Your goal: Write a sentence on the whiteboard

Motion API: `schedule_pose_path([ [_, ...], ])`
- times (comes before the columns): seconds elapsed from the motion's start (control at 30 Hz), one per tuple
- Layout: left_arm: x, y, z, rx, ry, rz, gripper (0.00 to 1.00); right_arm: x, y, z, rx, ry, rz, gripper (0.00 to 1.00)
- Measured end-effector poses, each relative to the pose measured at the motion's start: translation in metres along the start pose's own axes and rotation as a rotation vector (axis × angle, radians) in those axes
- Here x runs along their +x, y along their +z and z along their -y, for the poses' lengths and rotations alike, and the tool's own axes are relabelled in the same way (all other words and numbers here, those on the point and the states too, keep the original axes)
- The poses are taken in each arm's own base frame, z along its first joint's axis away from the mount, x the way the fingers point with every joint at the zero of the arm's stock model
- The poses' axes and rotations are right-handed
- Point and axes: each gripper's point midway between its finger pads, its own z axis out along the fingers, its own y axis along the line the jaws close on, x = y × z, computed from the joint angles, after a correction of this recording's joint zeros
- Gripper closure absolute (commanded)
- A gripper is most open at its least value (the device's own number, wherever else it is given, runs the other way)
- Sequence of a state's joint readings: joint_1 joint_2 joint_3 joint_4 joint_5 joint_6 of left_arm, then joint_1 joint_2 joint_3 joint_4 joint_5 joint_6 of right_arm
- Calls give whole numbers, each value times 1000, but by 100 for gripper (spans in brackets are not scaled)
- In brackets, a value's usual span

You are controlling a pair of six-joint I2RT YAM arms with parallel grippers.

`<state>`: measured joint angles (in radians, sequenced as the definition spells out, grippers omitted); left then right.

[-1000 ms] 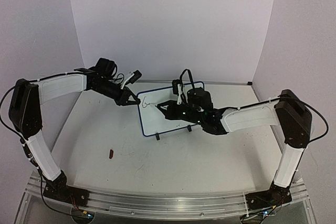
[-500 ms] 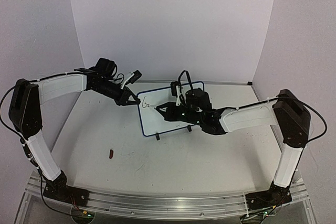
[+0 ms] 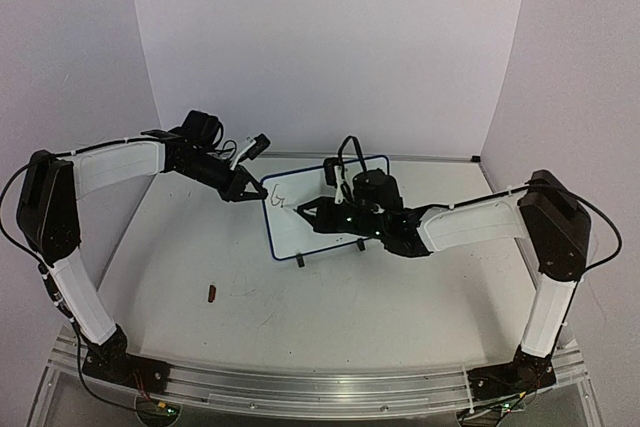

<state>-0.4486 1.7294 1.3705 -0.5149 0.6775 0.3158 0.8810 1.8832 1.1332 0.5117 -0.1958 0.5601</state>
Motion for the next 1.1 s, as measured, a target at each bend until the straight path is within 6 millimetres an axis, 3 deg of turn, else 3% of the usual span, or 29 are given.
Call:
schedule_pose_path([
  [0.23, 0, 0, 1, 2, 1, -1, 100, -1, -10, -7, -39, -13, -16, 100],
  [0.47, 0, 0, 1, 2, 2, -1, 100, -33, -35, -23, -39, -48, 68, 100],
  [1.1, 0, 0, 1, 2, 2, -1, 100, -24, -21, -2, 52, -59, 36, 100],
])
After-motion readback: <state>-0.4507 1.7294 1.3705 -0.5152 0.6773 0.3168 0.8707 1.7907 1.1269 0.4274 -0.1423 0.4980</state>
